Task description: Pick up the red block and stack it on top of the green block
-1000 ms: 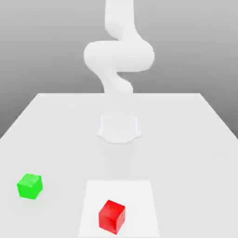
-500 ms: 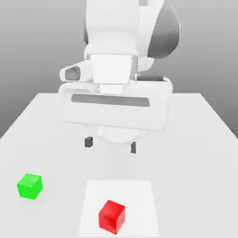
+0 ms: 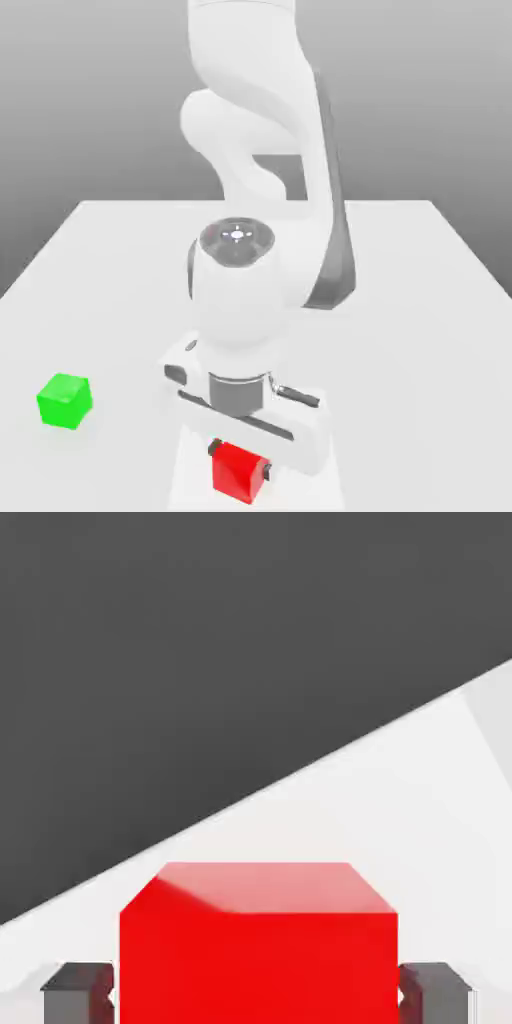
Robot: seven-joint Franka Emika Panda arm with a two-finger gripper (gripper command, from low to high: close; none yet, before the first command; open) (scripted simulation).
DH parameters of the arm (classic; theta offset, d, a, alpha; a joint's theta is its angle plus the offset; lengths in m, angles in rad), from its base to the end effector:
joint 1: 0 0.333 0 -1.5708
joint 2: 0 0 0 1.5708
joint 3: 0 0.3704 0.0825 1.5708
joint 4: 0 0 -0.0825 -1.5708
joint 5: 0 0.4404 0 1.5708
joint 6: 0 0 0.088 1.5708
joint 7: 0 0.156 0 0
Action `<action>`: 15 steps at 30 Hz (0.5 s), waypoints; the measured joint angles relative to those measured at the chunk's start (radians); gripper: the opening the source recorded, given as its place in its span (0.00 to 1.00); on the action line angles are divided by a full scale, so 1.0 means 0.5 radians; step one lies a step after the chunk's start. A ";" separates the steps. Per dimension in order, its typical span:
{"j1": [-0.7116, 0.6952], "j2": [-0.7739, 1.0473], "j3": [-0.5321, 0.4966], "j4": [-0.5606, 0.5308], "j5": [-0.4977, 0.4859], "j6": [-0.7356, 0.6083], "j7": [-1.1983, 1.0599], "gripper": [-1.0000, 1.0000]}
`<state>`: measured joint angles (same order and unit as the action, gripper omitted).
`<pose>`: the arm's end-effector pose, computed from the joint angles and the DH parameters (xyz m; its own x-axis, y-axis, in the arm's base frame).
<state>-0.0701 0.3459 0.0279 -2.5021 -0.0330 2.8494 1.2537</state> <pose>0.4975 -0.0183 0.1000 0.3001 -0.9539 0.0006 -0.9539 -0.3001 -0.0016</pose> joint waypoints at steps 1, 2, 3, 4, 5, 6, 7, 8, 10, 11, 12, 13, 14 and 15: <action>0.000 0.000 0.000 0.000 -0.001 0.001 0.001 0.00; 0.002 0.033 -0.002 0.005 -0.004 0.028 0.003 0.00; -0.001 0.014 0.000 0.002 -0.002 0.012 0.002 0.00; -0.004 -0.032 0.004 -0.005 0.001 -0.028 -0.001 0.00; -0.008 -0.091 0.009 -0.014 0.007 -0.078 -0.005 0.00; -0.013 -0.157 0.015 -0.025 0.014 -0.133 -0.010 0.00; -0.015 -0.226 0.019 -0.035 0.021 -0.192 -0.015 0.00; -0.017 -0.294 0.014 -0.047 0.030 -0.248 -0.021 0.00; -0.094 -0.377 -0.069 -0.079 0.047 -0.299 -0.008 0.00; -0.141 -0.411 -0.122 -0.097 0.055 -0.316 0.003 0.00; -0.193 -0.444 -0.179 -0.115 0.061 -0.330 0.015 0.00; -0.254 -0.476 -0.236 -0.133 0.066 -0.344 0.028 0.00; -0.329 -0.507 -0.291 -0.151 0.070 -0.358 0.043 0.00; -0.419 -0.539 -0.341 -0.170 0.071 -0.371 0.059 0.00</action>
<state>-0.2796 0.0767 -0.1428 -2.5870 0.0027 2.6641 1.2834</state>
